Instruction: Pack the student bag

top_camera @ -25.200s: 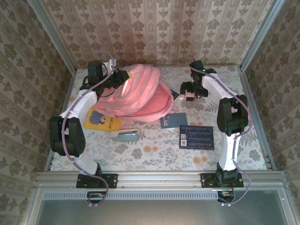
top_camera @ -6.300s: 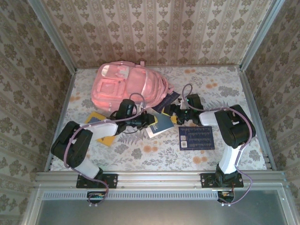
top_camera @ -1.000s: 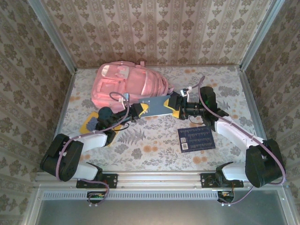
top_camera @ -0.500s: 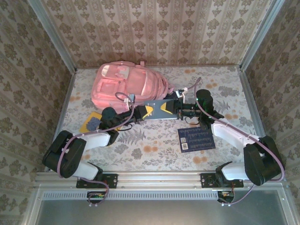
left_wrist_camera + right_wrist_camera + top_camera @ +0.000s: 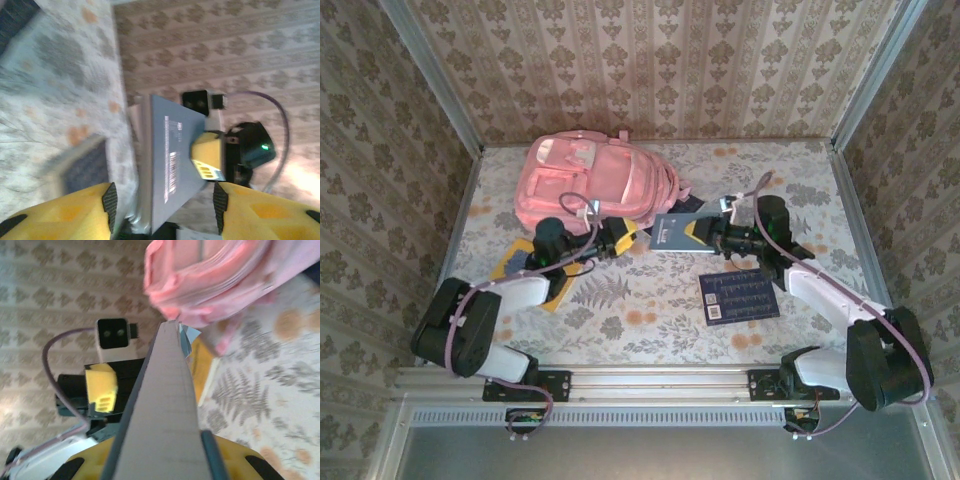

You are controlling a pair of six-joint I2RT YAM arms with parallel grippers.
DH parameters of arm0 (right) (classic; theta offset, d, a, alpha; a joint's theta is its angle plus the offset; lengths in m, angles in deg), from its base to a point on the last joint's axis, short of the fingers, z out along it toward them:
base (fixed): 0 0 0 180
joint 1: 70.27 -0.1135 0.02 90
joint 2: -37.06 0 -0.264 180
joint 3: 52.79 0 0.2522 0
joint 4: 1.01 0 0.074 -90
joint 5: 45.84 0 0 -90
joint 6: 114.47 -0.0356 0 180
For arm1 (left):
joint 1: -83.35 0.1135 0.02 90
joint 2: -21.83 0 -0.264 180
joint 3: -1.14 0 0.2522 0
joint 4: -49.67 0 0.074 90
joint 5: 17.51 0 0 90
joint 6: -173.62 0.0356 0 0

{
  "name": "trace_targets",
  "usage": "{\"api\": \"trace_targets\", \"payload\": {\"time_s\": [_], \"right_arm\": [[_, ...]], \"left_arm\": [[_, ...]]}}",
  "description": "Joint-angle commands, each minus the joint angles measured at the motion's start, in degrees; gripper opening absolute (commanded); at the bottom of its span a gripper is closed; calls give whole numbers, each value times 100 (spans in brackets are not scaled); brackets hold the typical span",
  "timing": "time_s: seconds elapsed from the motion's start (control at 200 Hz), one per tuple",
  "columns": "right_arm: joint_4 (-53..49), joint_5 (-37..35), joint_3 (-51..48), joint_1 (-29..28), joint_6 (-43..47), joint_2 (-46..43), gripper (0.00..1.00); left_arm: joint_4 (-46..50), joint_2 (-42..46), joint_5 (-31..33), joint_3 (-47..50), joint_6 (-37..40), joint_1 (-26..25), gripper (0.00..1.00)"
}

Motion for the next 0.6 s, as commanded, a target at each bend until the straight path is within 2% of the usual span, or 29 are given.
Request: {"api": "trace_targets", "payload": {"time_s": [0.0,0.025,0.06,0.16,0.265,0.385,0.595], "right_arm": [[-842,-581,-79,254,625,-436,0],[-924,-649,-102,280,692,-482,0],[-1045,-739,-131,333,778,-535,0],[-1241,-908,-195,414,966,-618,0],[-1316,-953,-220,463,1079,-574,0],[-1192,-821,-232,522,1062,-476,0],[-1377,-903,-220,532,1513,-465,0]], "left_arm": [[3855,691,312,-1326,2530,119,60],[4799,718,610,-1699,3089,82,60],[5636,660,937,-2185,3661,47,60],[7062,81,1494,-3409,4485,108,57],[7752,-668,1946,-4377,4911,91,56],[8226,-1615,2139,-5361,5209,109,55],[8651,-2965,2530,-6998,5473,214,54]]}}
